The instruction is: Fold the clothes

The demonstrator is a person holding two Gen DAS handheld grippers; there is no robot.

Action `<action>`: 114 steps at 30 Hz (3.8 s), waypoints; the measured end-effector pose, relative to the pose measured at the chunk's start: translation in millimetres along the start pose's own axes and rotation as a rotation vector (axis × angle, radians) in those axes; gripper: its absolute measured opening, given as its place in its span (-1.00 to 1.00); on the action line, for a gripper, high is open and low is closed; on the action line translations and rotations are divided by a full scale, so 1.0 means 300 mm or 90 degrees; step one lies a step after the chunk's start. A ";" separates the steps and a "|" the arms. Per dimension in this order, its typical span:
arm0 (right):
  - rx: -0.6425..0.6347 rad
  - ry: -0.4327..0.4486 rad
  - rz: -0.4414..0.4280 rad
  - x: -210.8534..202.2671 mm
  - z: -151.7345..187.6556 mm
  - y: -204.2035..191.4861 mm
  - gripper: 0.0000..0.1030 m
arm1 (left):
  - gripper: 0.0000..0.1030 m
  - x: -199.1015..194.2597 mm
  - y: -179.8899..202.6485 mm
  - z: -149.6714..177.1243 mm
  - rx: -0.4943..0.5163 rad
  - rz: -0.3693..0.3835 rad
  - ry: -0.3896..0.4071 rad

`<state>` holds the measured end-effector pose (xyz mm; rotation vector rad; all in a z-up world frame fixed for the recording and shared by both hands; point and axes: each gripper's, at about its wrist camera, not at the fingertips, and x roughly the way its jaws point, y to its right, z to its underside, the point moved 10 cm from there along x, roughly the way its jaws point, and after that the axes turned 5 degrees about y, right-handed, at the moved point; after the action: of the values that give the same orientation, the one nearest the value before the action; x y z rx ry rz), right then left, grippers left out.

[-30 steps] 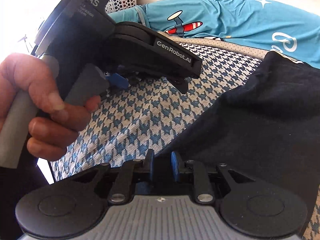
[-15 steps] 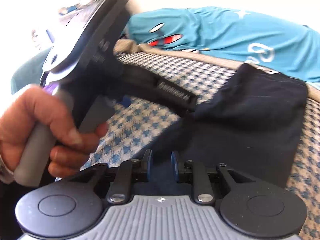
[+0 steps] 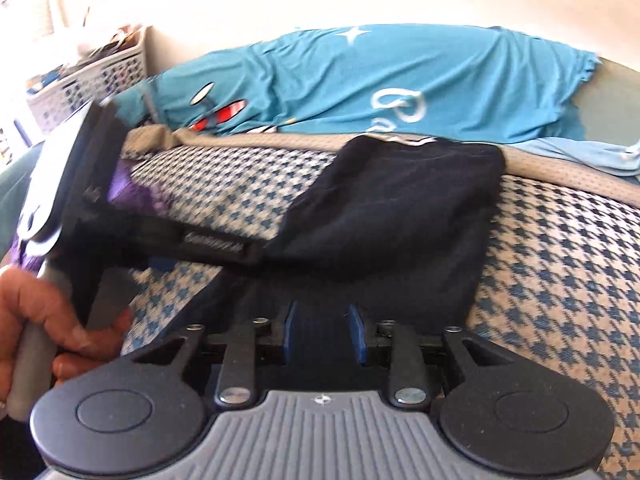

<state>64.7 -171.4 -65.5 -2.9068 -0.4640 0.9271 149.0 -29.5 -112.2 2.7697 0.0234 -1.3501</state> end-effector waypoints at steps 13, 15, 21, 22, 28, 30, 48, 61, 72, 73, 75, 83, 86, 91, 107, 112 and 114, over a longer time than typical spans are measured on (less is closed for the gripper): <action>0.216 0.052 0.075 0.128 -0.124 0.402 -0.32 | 1.00 -0.006 -0.007 -0.005 -0.024 0.005 -0.005; 0.251 0.052 0.069 0.151 -0.131 0.443 -0.28 | 1.00 -0.004 -0.003 -0.004 -0.020 0.003 -0.004; 0.296 0.048 0.050 0.208 -0.146 0.491 -0.25 | 1.00 0.001 0.003 -0.003 -0.017 0.003 -0.003; 0.296 0.048 0.048 0.216 -0.149 0.493 -0.25 | 1.00 0.002 0.004 -0.004 -0.016 0.002 -0.003; 0.319 0.054 0.030 0.253 -0.162 0.515 -0.16 | 1.00 0.004 0.006 -0.003 -0.012 0.000 -0.002; 0.331 0.061 0.021 0.261 -0.164 0.528 -0.14 | 1.00 0.004 0.006 -0.002 -0.010 0.000 -0.002; 0.370 0.075 -0.074 0.365 -0.218 0.534 -0.11 | 1.00 0.011 0.015 0.000 0.006 -0.010 0.005; 0.366 0.082 -0.101 0.444 -0.240 0.500 -0.53 | 1.00 0.014 0.024 -0.003 0.011 -0.018 0.013; 0.381 0.117 -0.040 0.366 -0.263 0.517 -0.79 | 1.00 -0.008 0.047 0.000 -0.001 0.017 -0.014; 0.384 0.122 -0.030 0.351 -0.264 0.531 -0.79 | 1.00 -0.013 0.058 0.003 0.004 0.022 -0.016; 0.395 0.130 -0.010 0.320 -0.266 0.569 -0.79 | 1.00 -0.028 0.082 0.009 0.016 0.031 -0.016; 0.429 0.166 0.132 0.126 -0.252 0.779 -0.80 | 1.00 -0.085 0.196 0.022 0.083 0.069 -0.006; 0.428 0.174 0.189 0.035 -0.237 0.838 -0.80 | 1.00 -0.107 0.225 0.025 0.095 0.079 -0.005; 0.419 0.183 0.265 -0.113 -0.179 0.938 -0.80 | 1.00 -0.153 0.263 0.034 0.115 0.098 0.003; 0.506 0.151 0.388 -0.423 0.096 1.103 -0.60 | 1.00 -0.245 0.273 0.139 0.134 0.134 -0.019; 0.502 0.169 0.386 -0.519 0.114 1.054 -0.44 | 1.00 -0.269 0.234 0.165 0.115 0.130 -0.016; 0.495 0.172 0.379 -0.548 0.123 1.030 -0.43 | 1.00 -0.277 0.216 0.180 0.100 0.129 -0.018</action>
<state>-1.3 -516.7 -48.1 -2.3638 0.6666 0.5406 58.0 -96.3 -76.8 2.7828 -0.3699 -1.3945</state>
